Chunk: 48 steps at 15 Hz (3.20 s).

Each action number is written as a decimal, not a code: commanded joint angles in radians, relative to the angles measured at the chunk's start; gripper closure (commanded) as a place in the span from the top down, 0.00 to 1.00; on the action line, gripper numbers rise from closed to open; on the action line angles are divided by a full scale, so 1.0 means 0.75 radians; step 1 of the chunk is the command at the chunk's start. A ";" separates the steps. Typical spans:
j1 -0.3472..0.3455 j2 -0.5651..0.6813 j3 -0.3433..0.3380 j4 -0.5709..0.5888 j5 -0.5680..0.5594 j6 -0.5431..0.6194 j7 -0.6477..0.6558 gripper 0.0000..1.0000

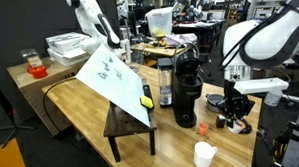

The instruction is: Pick the small tin on the table, put it in the coffee maker then close it

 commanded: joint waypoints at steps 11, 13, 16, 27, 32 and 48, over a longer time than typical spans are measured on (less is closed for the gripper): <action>0.000 -0.129 -0.001 0.040 -0.012 -0.162 0.012 0.06; -0.010 -0.126 -0.011 0.064 -0.019 -0.142 0.004 0.06; -0.034 -0.102 -0.035 0.144 -0.071 -0.108 0.013 0.06; -0.035 0.104 -0.084 0.455 -0.216 -0.037 0.012 0.25; -0.033 0.119 -0.085 0.469 -0.217 -0.037 0.011 0.06; -0.049 0.128 -0.130 0.563 -0.357 0.074 0.036 0.06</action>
